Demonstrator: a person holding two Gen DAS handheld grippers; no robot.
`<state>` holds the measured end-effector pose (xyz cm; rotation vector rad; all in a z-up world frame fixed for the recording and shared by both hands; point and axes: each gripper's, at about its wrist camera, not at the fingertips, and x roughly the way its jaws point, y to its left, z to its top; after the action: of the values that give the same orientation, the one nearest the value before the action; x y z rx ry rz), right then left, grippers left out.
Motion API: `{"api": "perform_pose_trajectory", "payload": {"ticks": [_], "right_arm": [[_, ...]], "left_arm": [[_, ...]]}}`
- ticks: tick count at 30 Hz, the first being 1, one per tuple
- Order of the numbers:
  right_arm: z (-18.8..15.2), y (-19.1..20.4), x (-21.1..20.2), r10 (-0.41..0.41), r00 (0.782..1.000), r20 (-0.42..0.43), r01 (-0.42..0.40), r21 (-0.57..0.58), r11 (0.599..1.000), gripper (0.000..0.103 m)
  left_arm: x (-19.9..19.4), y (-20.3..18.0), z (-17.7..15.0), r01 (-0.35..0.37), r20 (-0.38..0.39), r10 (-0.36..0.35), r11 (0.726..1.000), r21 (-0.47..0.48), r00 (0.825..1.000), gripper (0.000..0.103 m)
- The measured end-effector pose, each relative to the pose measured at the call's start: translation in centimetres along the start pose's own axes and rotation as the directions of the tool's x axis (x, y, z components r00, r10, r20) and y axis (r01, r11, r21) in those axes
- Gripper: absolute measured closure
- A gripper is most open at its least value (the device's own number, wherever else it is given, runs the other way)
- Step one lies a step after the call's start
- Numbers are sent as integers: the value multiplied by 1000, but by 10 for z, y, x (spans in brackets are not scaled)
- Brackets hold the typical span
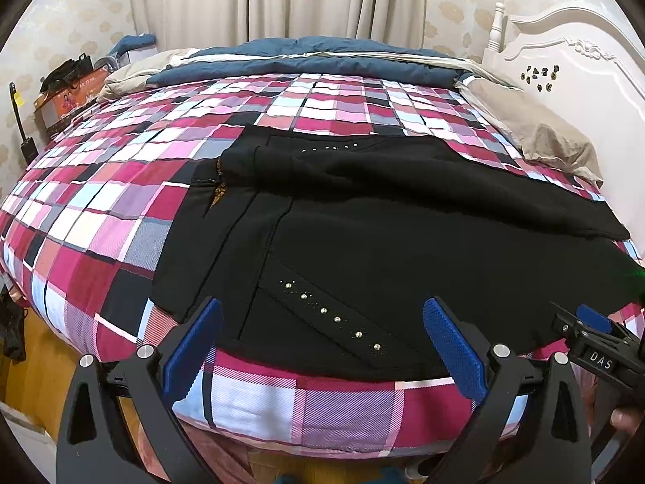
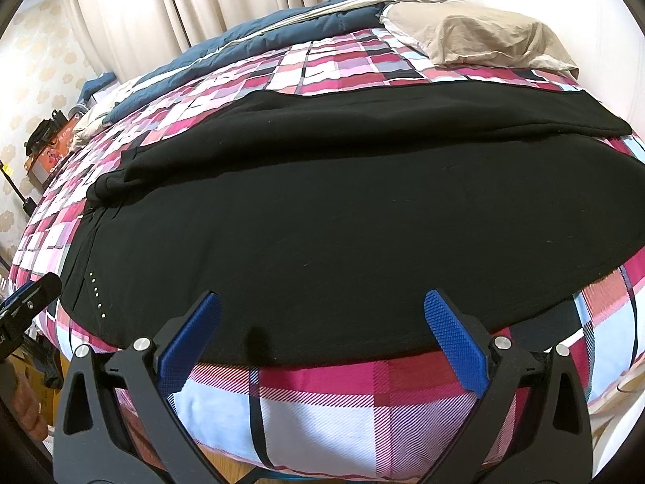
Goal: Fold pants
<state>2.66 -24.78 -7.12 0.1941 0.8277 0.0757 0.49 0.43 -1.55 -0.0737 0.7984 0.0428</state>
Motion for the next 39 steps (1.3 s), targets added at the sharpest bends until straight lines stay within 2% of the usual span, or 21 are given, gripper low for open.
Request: {"api": "perform_pose_trajectory", "payload": {"ticks": [39], "right_arm": [[2, -5, -1, -4, 1000, -3, 4, 8, 1000, 2]], "left_arm": [[-1, -4, -2, 11, -10, -11, 1000, 8, 1000, 4]]}}
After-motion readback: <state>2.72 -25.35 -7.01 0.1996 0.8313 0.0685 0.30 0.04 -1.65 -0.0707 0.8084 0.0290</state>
